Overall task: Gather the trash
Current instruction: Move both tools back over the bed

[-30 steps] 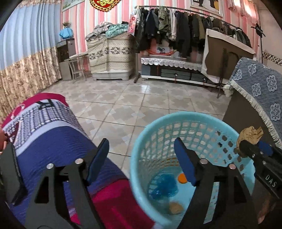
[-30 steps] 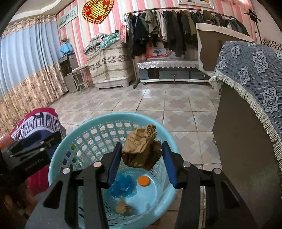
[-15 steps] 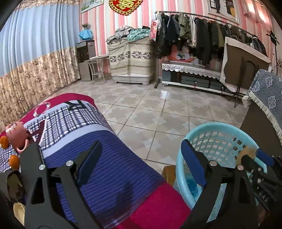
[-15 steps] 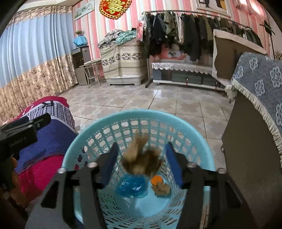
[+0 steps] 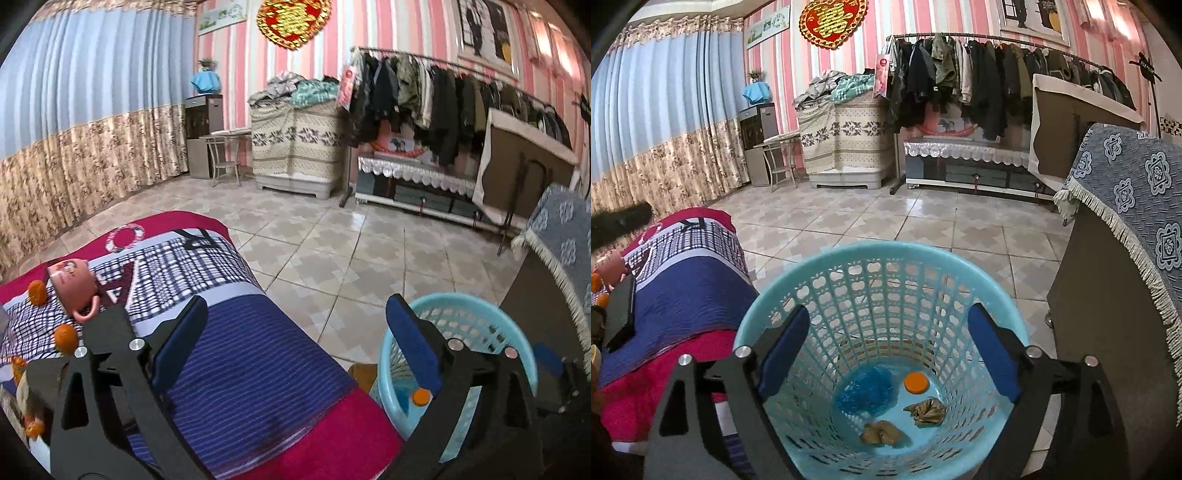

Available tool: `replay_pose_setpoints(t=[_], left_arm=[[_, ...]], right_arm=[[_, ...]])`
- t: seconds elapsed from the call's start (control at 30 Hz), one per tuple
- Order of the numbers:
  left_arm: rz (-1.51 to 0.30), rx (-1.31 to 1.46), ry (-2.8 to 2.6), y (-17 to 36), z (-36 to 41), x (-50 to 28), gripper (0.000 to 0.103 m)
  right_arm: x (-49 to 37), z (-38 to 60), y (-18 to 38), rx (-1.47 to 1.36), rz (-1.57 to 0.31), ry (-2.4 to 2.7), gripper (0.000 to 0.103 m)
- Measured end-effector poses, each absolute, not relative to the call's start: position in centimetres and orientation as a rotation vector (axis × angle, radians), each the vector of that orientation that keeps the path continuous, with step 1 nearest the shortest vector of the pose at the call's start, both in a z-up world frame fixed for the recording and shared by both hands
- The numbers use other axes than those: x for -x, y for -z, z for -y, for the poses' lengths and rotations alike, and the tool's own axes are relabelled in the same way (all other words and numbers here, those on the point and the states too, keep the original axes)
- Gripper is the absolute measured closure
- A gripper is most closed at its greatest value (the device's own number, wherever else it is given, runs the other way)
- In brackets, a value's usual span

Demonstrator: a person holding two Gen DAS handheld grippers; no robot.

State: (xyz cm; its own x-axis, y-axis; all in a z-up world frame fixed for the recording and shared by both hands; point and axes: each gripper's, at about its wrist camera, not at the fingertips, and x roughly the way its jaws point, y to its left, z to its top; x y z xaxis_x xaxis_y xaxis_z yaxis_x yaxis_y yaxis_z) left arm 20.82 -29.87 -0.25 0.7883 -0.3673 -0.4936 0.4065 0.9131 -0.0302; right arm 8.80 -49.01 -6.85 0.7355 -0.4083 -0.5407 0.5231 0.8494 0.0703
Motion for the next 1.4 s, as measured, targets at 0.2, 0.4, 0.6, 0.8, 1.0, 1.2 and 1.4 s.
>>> replay_pose_setpoints(t=[0.2,0.4,0.6,0.8,1.0,1.2,1.4], left_arm=[[-0.485,-0.029,0.394,-2.3,26.4,-18.2,0.006],[-0.447,-0.042,0.341,-3.2,21.6,-15.1,0.006],[-0.445,-0.066,0.217,-3.4,14.1,-13.5,0.006],[-0.436,-0.064,0.082,-3.3,6.4,-12.4,0.005],[-0.459,-0.060,-0.022,-2.0,0.6,-11.6,0.006],[-0.488,-0.037,-0.099,-0.3,-3.9,-11.7,0.006],[-0.547,-0.011,-0.154,2.6,-7.4,-12.7,0.006]], right_arm=[[-8.7,47.0,5.8,-0.210,-0.535,0.476,0.014],[-9.0,43.3,4.1,-0.203,-0.501,0.407,0.011],[-10.0,38.2,3.0,-0.179,-0.480,0.317,0.011],[-10.8,33.1,2.1,-0.162,-0.474,0.204,0.011],[-11.4,28.4,2.5,-0.123,-0.493,0.114,0.011],[-12.3,24.5,3.6,-0.064,-0.530,0.021,0.011],[-13.2,22.1,4.4,-0.056,-0.566,-0.050,0.011]])
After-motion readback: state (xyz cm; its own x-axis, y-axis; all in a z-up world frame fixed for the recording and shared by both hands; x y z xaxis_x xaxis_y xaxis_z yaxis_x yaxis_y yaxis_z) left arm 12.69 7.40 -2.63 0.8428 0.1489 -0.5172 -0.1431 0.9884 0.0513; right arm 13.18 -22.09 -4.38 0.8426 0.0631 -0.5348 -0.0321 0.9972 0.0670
